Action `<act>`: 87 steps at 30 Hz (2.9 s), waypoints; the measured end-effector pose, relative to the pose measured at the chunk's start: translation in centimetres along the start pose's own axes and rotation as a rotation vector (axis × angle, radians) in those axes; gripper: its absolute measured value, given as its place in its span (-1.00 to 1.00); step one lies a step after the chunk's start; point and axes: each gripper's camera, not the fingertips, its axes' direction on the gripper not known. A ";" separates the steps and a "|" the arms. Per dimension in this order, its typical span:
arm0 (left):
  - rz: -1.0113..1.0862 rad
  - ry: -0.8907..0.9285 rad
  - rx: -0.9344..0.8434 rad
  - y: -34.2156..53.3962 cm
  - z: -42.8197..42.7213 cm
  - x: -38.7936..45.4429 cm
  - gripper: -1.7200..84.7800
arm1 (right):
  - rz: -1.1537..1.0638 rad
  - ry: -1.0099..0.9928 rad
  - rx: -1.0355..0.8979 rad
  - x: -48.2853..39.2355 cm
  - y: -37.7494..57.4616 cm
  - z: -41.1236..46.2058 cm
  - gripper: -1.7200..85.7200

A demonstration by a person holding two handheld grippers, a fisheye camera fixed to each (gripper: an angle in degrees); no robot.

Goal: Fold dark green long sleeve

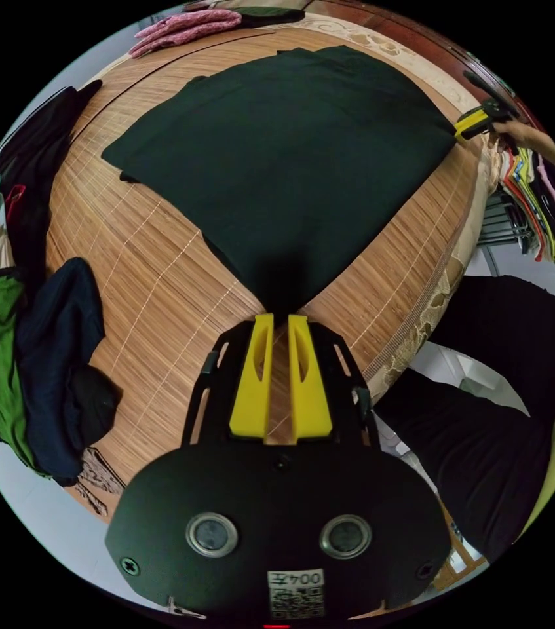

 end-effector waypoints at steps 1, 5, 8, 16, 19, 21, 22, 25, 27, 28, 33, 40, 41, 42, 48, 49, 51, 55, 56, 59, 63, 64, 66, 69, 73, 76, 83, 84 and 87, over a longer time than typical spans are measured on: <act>-0.015 -0.003 0.005 0.2 -0.1 0.1 -0.87 | 0.008 0.005 0.014 0.0 0.4 -0.4 -0.84; -0.042 -0.019 -0.020 0.2 -0.4 0.1 -0.83 | 0.060 -0.039 0.023 0.7 1.4 -1.7 -0.82; -0.065 -0.043 -0.072 0.1 -0.7 -0.2 -0.75 | 0.070 -0.085 0.054 1.5 2.2 -2.9 -0.78; -0.290 0.034 0.047 4.3 -3.6 -4.0 -0.65 | 0.207 -0.245 0.257 4.9 6.1 -7.7 -0.66; -0.362 0.022 0.197 4.2 -6.1 -5.2 -0.64 | 0.212 -0.219 0.361 5.6 5.3 -10.8 -0.65; -0.369 -0.002 0.229 2.9 -7.0 -5.8 -0.63 | 0.218 -0.184 0.395 6.1 3.8 -12.3 -0.64; -0.374 -0.014 0.226 1.7 -7.2 -6.4 -0.62 | 0.238 -0.169 0.417 6.6 2.7 -13.0 -0.64; -0.388 -0.007 0.178 -1.6 -6.4 -8.2 -0.59 | 0.318 -0.242 0.375 8.9 -0.5 -14.0 -0.58; -0.429 -0.002 0.157 -3.1 -5.7 -9.5 -0.56 | 0.376 -0.321 0.426 10.2 -1.5 -14.8 -0.58; -0.465 0.006 0.137 -4.0 -5.2 -10.5 -0.55 | 0.397 -0.341 0.448 10.7 -2.2 -15.3 -0.58; -0.549 0.068 0.102 -5.9 -4.3 -13.3 -0.51 | 0.456 -0.369 0.448 11.6 -3.8 -16.1 -0.61; -0.643 0.144 0.087 -5.5 -3.5 -15.6 -0.52 | 0.519 -0.432 0.331 12.3 -4.9 -15.8 -0.76; -0.642 0.138 0.084 -5.5 -3.5 -15.5 -0.52 | 0.508 -0.407 0.317 12.0 -5.1 -16.1 -0.77; -0.636 0.121 0.077 -5.6 -3.5 -15.5 -0.53 | 0.497 -0.389 0.311 11.8 -5.2 -16.3 -0.77; -0.643 0.080 0.061 -5.7 -3.7 -15.5 -0.54 | 0.439 -0.253 0.285 9.8 -5.7 -17.5 -0.77; -0.641 0.083 0.057 -5.6 -3.7 -15.6 -0.55 | 0.438 -0.248 0.284 9.6 -5.6 -17.6 -0.76; -0.644 0.088 0.048 -5.5 -3.9 -15.9 -0.60 | 0.436 -0.241 0.283 9.3 -5.5 -17.9 -0.76; -0.629 0.251 0.187 -4.5 -5.6 -16.6 -0.77 | 0.444 -0.276 0.304 9.2 -4.6 -18.0 -0.76; -0.623 0.256 0.210 -4.4 -5.9 -16.6 -0.78 | 0.442 -0.287 0.309 9.2 -4.4 -18.1 -0.76; -0.596 0.243 0.184 -4.7 -5.8 -17.2 -0.77 | 0.430 -0.297 0.300 9.1 -4.0 -18.2 -0.76; -0.688 0.367 0.179 -4.3 -4.6 -19.0 -0.73 | 0.415 -0.280 0.274 8.4 -3.9 -18.5 -0.77; -0.700 0.396 0.195 -4.1 -4.5 -19.1 -0.75 | 0.406 -0.267 0.268 8.1 -3.8 -18.6 -0.77; -0.668 0.329 0.185 -4.1 -4.9 -18.5 -0.80 | 0.379 -0.236 0.262 7.6 -3.6 -18.7 -0.79; -0.658 0.258 0.150 -3.8 -5.0 -17.9 -0.84 | 0.343 -0.231 0.255 7.4 -3.0 -18.7 -0.82; -0.723 0.270 0.150 -3.0 -4.7 -17.5 -0.80 | 0.381 -0.308 0.285 7.7 -1.5 -18.4 -0.76; -0.730 0.210 0.149 -2.0 -5.7 -17.1 -0.74 | 0.458 -0.239 0.288 8.3 0.6 -18.9 -0.65; -0.667 0.052 0.230 0.6 -9.7 -12.5 -0.76 | 0.403 -0.210 0.416 3.9 6.4 -20.4 -0.73; -0.627 0.081 0.293 0.7 -10.2 -10.8 -0.78 | 0.389 -0.214 0.423 3.4 6.6 -20.3 -0.74; -0.507 0.189 0.321 0.4 -9.2 -7.0 -0.83 | 0.330 -0.219 0.382 1.3 6.9 -18.7 -0.78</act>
